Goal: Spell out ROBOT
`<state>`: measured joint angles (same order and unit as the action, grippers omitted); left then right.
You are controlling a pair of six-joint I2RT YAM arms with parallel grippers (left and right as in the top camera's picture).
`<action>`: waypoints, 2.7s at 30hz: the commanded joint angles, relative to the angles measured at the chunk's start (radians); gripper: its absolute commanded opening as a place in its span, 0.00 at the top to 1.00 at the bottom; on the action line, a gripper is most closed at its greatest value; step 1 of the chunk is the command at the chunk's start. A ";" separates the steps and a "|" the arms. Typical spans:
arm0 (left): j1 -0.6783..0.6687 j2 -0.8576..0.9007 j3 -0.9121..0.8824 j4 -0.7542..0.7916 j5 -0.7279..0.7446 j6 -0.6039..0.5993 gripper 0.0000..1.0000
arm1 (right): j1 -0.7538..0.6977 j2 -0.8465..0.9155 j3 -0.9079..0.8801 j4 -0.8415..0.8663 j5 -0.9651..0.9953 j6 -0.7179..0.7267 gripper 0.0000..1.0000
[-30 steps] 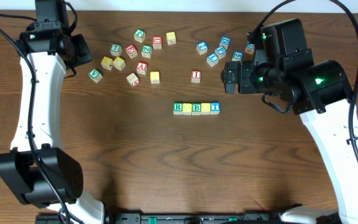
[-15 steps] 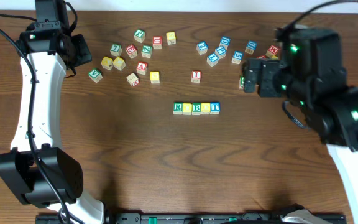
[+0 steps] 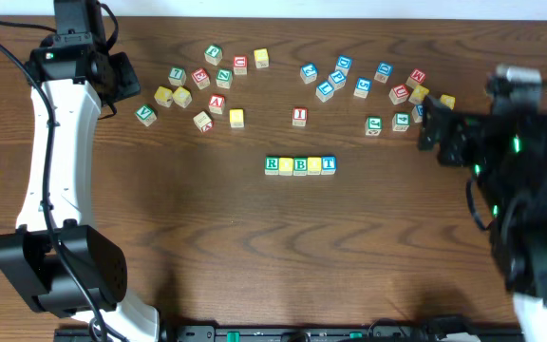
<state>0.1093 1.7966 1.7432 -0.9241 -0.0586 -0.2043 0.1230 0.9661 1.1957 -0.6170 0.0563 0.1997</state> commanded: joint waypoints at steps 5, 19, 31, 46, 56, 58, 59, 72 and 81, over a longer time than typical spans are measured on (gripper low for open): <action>0.002 -0.012 -0.008 -0.002 -0.010 0.016 0.51 | -0.075 -0.358 -0.493 0.320 -0.048 -0.022 0.01; 0.002 -0.012 -0.008 -0.002 -0.010 0.017 0.52 | -0.077 -0.847 -1.035 0.531 -0.044 -0.022 0.01; 0.002 -0.012 -0.008 -0.002 -0.010 0.017 0.52 | -0.076 -0.961 -1.148 0.530 -0.044 -0.022 0.01; 0.002 -0.012 -0.008 -0.002 -0.010 0.017 0.51 | -0.076 -0.961 -1.190 0.544 -0.040 -0.037 0.01; 0.002 -0.012 -0.008 -0.002 -0.010 0.017 0.51 | -0.076 -0.961 -1.190 0.544 -0.040 -0.037 0.01; 0.002 -0.012 -0.008 -0.002 -0.010 0.017 0.52 | -0.076 -0.961 -1.190 0.544 -0.040 -0.037 0.01; 0.002 -0.012 -0.008 -0.002 -0.010 0.017 0.52 | -0.076 -0.961 -1.190 0.544 -0.040 -0.037 0.01; 0.002 -0.012 -0.008 -0.002 -0.010 0.017 0.51 | -0.076 -0.961 -1.190 0.544 -0.040 -0.037 0.01; 0.002 -0.021 -0.008 -0.003 -0.010 0.017 0.51 | -0.076 -0.961 -1.190 0.544 -0.040 -0.037 0.01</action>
<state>0.1093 1.7966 1.7424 -0.9234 -0.0589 -0.2043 0.0544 0.0143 0.0113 -0.0761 0.0158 0.1741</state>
